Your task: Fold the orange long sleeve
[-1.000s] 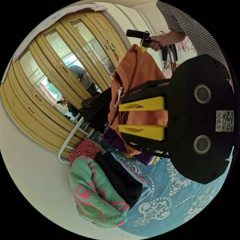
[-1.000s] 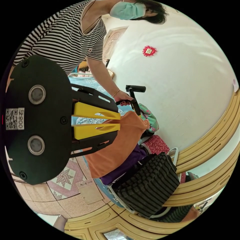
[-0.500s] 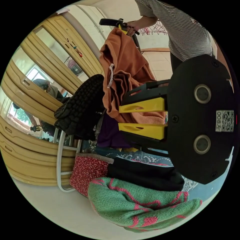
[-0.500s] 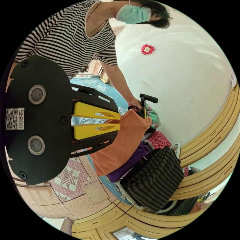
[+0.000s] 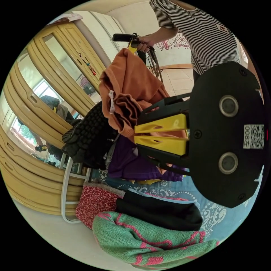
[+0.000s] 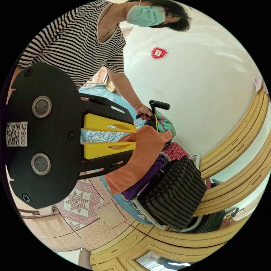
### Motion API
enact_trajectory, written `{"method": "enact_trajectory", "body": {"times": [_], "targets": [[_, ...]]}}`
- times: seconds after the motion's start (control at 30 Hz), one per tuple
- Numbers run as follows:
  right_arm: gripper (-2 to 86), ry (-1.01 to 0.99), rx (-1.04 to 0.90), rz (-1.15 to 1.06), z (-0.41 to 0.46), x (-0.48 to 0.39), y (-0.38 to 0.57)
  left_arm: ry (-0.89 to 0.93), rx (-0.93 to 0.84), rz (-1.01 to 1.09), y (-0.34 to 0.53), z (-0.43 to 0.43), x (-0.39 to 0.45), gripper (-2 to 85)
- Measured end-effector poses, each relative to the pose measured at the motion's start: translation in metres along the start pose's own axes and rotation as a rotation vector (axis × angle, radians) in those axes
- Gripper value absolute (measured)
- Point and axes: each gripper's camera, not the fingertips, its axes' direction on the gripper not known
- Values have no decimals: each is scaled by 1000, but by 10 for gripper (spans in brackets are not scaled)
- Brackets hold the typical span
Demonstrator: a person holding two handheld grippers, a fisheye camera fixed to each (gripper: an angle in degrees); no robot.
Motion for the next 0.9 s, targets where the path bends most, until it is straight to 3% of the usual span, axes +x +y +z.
{"method": "enact_trajectory", "body": {"times": [0.27,0.4,0.5,0.6,0.9], "targets": [[106,101,143,-53,-17,-27,-48,-15,2,64,-3,-18,20,13],[133,39,31,-121,28,-52,-112,-16,9,69,5,-31,24,13],[137,122,-58,-163,79,-80,-138,-3,19,44,16,-40,22,12],[136,119,-67,-110,118,-96,-150,10,41,29,28,-54,21,11],[132,349,-64,47,182,-121,-168,-4,75,56,80,-102,38,12]]}}
